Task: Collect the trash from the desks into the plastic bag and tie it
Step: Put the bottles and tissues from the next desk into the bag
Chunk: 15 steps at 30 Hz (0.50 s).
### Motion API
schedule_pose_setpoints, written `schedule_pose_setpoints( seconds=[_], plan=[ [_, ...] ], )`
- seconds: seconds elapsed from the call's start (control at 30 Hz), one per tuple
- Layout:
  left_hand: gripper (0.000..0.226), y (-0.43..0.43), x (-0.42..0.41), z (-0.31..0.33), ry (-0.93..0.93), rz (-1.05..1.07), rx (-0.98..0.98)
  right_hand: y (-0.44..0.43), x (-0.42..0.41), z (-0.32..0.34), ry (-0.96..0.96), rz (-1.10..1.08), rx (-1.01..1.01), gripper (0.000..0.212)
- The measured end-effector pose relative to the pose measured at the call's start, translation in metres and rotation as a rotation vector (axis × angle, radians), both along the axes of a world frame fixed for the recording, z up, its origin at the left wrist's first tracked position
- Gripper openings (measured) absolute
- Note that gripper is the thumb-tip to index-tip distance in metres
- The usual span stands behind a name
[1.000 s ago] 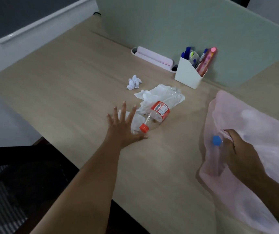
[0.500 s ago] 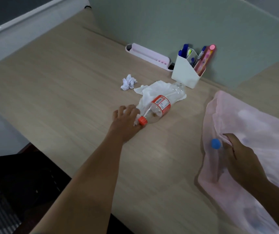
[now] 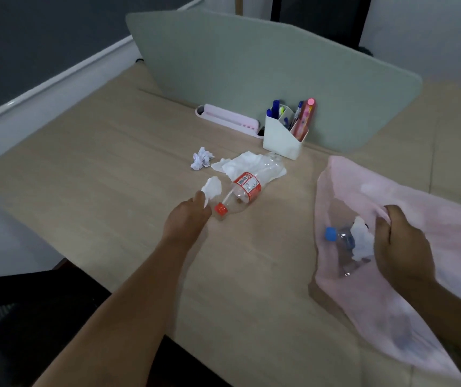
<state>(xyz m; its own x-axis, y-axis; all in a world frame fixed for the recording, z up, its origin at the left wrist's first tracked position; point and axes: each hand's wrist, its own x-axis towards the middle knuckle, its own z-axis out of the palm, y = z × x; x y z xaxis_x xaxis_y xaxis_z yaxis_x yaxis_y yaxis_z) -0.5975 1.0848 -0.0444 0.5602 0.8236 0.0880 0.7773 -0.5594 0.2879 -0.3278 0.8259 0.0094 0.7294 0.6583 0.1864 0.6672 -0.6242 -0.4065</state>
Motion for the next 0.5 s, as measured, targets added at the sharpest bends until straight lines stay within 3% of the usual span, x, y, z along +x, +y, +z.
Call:
schedule_pose_setpoints(
  seconds=[0.17,0.3,0.5],
  plan=[
    [0.028,-0.027,0.052,0.040,-0.093,-0.162,-0.013,-0.031,0.013,0.025,-0.079,-0.187,0.098,0.022],
    [0.026,-0.072,0.126,0.056,-0.137,-0.416,-0.074,-0.066,0.029,0.043,-0.091,-0.315,0.175,0.023],
    [0.023,-0.160,0.228,0.067,-0.161,-0.742,-0.121,-0.113,0.040,0.062,-0.087,-0.378,0.225,0.024]
  ],
)
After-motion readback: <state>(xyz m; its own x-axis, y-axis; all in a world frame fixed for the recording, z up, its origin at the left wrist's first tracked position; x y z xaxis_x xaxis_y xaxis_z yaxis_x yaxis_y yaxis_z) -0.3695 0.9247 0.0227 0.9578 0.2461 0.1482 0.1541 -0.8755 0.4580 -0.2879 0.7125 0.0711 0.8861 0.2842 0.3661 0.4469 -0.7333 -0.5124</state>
